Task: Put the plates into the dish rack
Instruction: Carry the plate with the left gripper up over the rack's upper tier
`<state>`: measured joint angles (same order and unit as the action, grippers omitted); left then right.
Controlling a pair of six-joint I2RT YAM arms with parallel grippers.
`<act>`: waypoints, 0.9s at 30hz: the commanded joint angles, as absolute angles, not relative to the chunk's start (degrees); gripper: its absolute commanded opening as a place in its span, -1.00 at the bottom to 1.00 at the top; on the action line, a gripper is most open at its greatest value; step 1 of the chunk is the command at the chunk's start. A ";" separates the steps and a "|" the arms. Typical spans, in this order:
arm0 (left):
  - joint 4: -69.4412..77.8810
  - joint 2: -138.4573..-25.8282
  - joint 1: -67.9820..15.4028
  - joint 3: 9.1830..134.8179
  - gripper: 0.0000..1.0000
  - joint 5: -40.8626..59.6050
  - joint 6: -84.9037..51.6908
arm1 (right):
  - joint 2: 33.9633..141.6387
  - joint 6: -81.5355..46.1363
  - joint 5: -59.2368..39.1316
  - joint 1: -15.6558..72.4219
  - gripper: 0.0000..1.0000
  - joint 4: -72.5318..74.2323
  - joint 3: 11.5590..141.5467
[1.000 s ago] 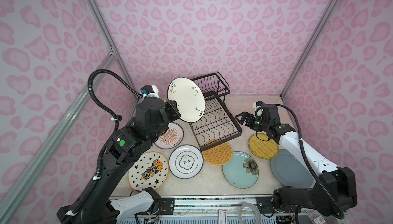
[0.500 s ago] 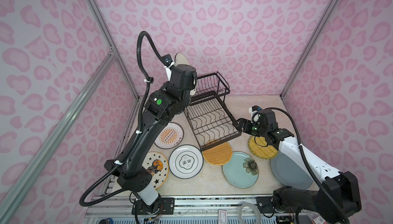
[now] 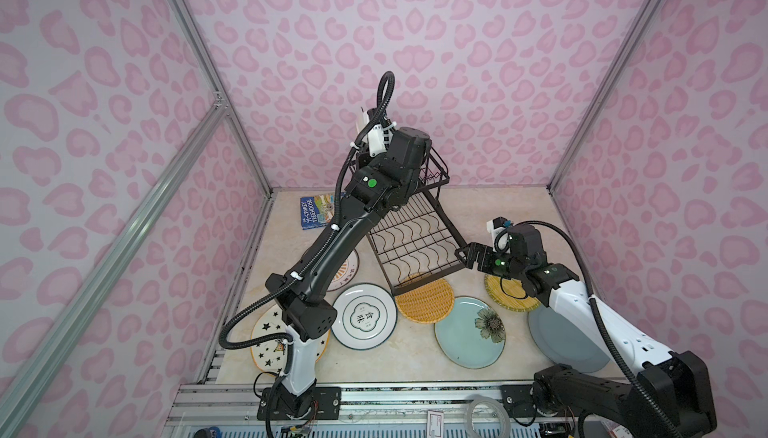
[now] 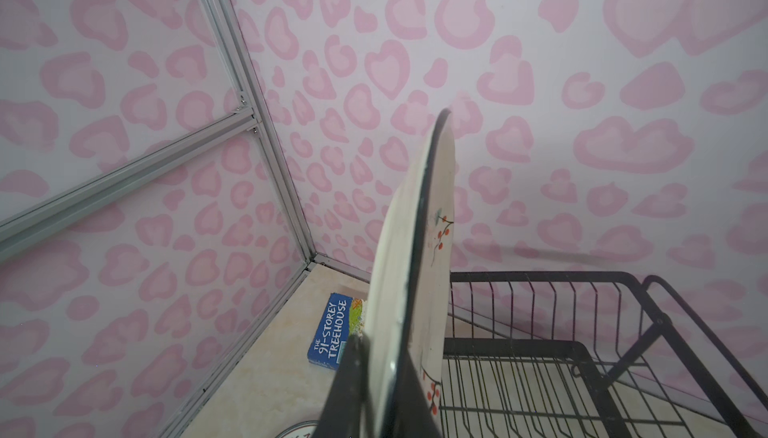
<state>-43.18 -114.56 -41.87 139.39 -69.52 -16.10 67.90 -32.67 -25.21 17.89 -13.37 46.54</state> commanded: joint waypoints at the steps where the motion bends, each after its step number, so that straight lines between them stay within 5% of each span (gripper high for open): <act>1: -34.08 -116.27 -42.07 140.53 -0.95 -76.29 -13.58 | 67.68 -31.65 -26.72 17.97 0.95 -12.83 45.78; 27: -28.17 -124.25 -41.19 140.36 -0.95 -84.93 -11.76 | 68.55 -31.31 -28.83 18.02 0.95 -13.61 45.81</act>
<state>-32.82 -123.85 -41.52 139.39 -81.01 -11.97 68.20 -31.90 -28.16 18.00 -13.39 45.63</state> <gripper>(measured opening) 0.108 0.975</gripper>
